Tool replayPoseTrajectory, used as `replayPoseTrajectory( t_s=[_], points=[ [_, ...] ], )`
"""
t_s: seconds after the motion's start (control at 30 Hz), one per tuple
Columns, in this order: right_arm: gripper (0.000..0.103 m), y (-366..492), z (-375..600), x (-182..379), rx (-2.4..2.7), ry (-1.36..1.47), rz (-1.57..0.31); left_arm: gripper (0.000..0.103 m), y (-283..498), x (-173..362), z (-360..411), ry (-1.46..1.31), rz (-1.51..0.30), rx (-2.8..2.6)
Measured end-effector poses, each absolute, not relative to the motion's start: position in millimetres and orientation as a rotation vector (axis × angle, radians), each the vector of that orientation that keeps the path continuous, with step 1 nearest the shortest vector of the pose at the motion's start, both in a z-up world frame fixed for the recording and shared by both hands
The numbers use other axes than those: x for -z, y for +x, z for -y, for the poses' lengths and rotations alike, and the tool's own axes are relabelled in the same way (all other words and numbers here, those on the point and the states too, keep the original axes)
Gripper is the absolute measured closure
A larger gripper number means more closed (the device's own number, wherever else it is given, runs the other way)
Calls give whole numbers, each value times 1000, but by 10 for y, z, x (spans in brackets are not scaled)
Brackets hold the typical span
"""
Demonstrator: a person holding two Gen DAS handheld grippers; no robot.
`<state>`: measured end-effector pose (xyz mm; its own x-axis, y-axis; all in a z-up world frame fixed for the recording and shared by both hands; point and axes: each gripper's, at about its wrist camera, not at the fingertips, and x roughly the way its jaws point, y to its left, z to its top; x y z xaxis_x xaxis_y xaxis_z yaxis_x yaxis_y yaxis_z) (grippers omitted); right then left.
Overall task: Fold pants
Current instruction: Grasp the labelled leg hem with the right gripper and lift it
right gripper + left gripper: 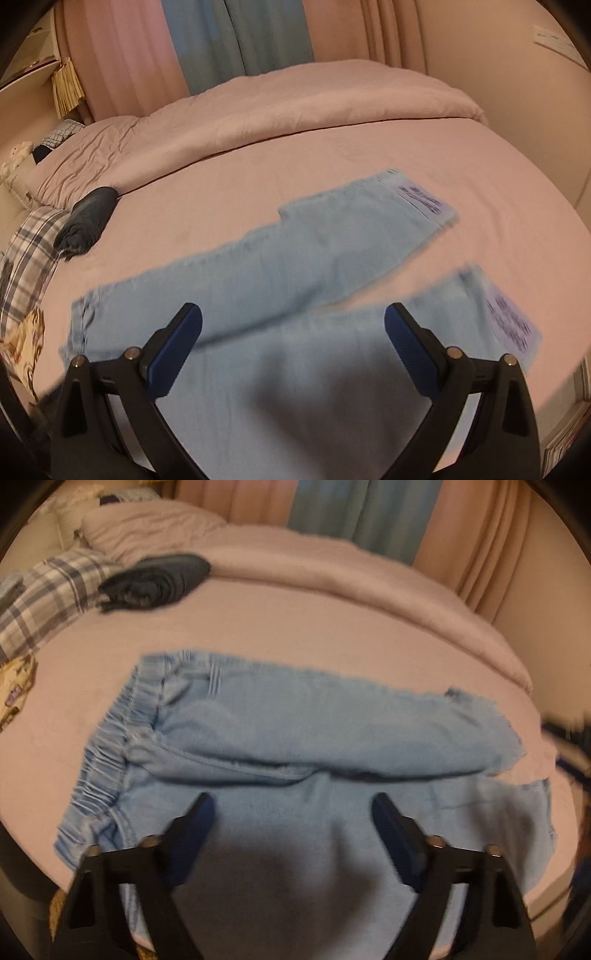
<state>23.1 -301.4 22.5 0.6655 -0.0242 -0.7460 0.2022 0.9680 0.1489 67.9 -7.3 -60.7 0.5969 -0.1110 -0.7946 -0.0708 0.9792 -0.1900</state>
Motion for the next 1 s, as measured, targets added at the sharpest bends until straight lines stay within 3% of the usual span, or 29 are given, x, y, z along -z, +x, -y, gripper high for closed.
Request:
replayPoseTrajectory(
  t_s=[0.13, 0.27, 0.37, 0.43, 0.47, 0.5, 0.6, 0.83, 1.0],
  points=[
    [5, 1013, 3042, -78, 171, 227, -918, 26, 723, 839, 39, -235, -1002, 19],
    [17, 1711, 3125, 283, 173, 272, -1061, 26, 666, 908, 76, -187, -1004, 4],
    [19, 2062, 3150, 624, 285, 221, -1161, 26, 664, 906, 104, -169, -1005, 1],
    [29, 2152, 3117, 794, 327, 136, -1184, 26, 672, 900, 100, -180, -1007, 1],
    [43, 2152, 3086, 817, 318, 105, -1163, 26, 676, 893, 97, -188, -1006, 4],
    [69, 2121, 3052, 799, 295, 83, -1117, 26, 674, 889, 97, -192, -1004, 8],
    [90, 1982, 3016, 693, 222, 112, -1064, 26, 673, 838, 51, -230, -1000, 26],
    [97, 823, 3273, 11, 14, 372, -749, 26, 592, 570, -163, -395, -937, 81],
    [96, -415, 3210, 2, -62, 419, -623, 25, 550, 452, -174, -445, -910, 111]
  ],
)
